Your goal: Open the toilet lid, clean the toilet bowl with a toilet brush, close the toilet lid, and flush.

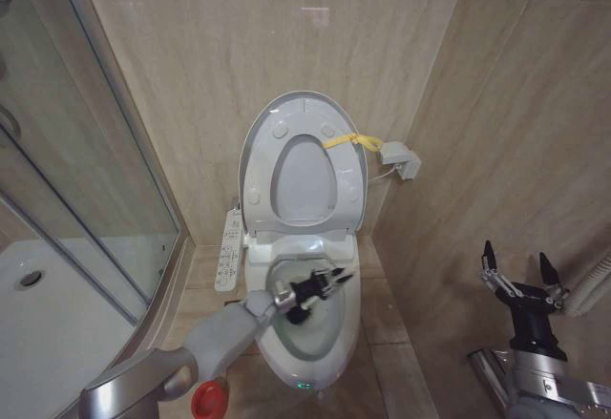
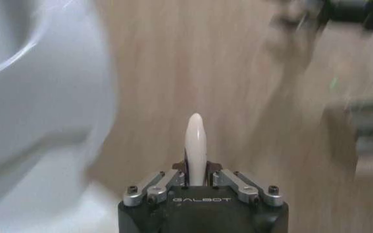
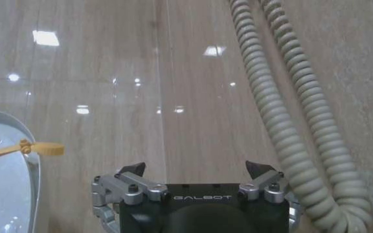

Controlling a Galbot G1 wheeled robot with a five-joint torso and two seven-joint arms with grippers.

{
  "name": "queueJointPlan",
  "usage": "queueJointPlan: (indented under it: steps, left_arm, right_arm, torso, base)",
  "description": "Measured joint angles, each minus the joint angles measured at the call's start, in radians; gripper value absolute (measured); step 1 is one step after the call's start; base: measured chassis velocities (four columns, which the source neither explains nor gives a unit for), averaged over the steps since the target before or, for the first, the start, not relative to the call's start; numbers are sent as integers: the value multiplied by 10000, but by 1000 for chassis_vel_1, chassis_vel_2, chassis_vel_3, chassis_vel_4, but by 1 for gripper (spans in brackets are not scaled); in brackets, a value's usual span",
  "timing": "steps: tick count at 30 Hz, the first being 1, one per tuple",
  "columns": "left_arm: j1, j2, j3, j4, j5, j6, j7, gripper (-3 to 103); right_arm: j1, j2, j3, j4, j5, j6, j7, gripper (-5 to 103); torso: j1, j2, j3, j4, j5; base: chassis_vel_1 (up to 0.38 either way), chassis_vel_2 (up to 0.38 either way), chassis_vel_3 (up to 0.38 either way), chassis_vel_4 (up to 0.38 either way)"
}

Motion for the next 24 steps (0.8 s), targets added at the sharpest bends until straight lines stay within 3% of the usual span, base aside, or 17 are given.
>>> queueJointPlan:
  steps: [3,8,9,12,17,24]
  left_arm:
    - [-178,-82,396,-372,-126,71,-112,19]
    - [92,84,227,545,314,-33,48,19]
    - [170,111,9,834,394,-80,69,19]
    - [119,33,-29,563,264,-42,-26,19]
    - [-250,-489,342,-261,-166,52,-320,19]
    - [149,-68,-189,631,37,11,-369,19]
  right_arm:
    - [93,31,-7,-71,-11,-29,7,100]
    - [-86,42,24,-11,-4,5,6,100]
    - [-124,14,35,32,17,12,3,100]
    - [-125,-12,57,61,26,3,4,100]
    - [57,29,-21,-25,-43,-31,6,100]
    - [-175,-79,165,93,147,-21,10,100]
  torso:
    - [-3,2,-3,-15,-2]
    - [-2,1,-1,-1,1]
    - [-2,0,-1,15,0]
    - [-2,1,-1,17,2]
    - [-3,3,-4,-19,-8]
    - [-2,1,-1,17,3]
  base:
    - [0,0,0,0]
    - [0,0,0,0]
    - [0,0,0,0]
    - [0,0,0,0]
    - [0,0,0,0]
    - [-1,-3,-3,-3]
